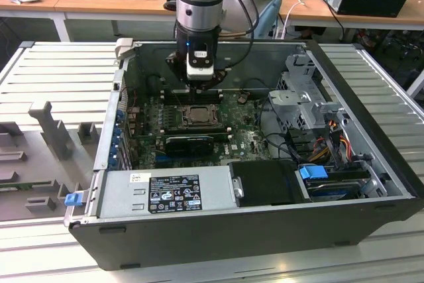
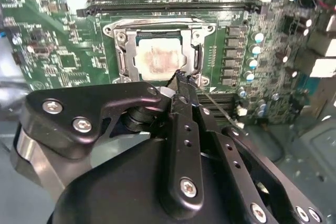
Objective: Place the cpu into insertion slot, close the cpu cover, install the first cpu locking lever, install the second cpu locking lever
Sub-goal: 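Install the first cpu locking lever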
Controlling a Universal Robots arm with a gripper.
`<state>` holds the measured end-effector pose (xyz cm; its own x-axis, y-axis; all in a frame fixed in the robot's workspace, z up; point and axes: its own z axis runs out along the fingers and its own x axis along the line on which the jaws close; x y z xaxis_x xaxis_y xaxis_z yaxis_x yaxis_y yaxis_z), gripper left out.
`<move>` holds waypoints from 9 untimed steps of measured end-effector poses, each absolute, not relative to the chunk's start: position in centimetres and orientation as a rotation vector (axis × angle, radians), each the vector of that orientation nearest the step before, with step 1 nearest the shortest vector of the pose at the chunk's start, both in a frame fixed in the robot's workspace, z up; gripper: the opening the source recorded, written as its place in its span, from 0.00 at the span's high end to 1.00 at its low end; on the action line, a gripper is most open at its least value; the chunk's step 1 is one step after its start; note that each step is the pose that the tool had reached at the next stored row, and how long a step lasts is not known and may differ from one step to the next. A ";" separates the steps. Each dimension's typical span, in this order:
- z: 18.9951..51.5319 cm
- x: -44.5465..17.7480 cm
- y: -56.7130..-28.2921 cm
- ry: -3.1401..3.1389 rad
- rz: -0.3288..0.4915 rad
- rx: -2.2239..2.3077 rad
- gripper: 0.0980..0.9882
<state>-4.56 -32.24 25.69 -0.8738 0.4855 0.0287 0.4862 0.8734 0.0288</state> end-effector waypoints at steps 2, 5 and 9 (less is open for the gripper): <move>25.7 -4.6 -32.2 -3.037 -0.054 -0.711 0.99; 25.6 -4.6 -32.2 -3.060 -0.053 -0.602 0.99; 25.6 -4.6 -32.2 -3.085 -0.051 -0.444 0.99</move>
<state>-4.56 -32.24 25.58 -0.9591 0.2816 0.0287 0.2824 0.9589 0.0287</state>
